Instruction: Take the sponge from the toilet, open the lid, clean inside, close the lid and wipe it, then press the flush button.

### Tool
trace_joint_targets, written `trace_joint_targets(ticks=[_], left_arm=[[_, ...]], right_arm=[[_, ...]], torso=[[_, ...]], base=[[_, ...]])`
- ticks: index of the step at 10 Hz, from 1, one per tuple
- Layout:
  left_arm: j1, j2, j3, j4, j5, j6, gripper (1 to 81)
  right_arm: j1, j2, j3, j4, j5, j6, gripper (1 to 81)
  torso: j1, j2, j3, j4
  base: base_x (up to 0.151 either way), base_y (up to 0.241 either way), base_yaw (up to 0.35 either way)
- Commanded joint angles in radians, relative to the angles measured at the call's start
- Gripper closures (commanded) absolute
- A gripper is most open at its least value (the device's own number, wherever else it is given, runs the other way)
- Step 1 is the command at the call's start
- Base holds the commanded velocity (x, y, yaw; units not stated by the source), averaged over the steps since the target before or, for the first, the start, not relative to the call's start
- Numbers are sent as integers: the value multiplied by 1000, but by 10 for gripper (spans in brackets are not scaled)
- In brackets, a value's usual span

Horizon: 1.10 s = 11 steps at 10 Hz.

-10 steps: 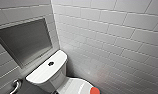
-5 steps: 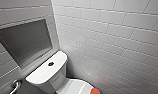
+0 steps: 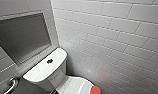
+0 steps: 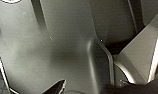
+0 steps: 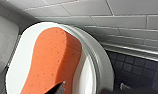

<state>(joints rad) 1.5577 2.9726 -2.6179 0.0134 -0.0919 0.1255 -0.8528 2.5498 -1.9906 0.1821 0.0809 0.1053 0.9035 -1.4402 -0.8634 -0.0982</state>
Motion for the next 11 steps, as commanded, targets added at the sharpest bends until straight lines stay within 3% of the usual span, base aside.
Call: trace_joint_targets(ticks=[1, 6, 11], left_arm=[[6, 2, 7, -7, 72, -1, 10], [6, 5, 7, -6, 70, 0, 10], [6, 7, 7, -4, 70, 0, 10]], right_arm=[[128, -40, 64, 10, -33, 2, 10], [152, -24, 101, 10, -35, 22, 10], [126, 69, 0, 10, -61, 74, 10]], torso=[[0, 0, 2, 0], [1, -2, -11, 0], [1, -2, -12, 0]], base=[[0, 0, 0], [0, 0, 0], [0, 0, 0]])
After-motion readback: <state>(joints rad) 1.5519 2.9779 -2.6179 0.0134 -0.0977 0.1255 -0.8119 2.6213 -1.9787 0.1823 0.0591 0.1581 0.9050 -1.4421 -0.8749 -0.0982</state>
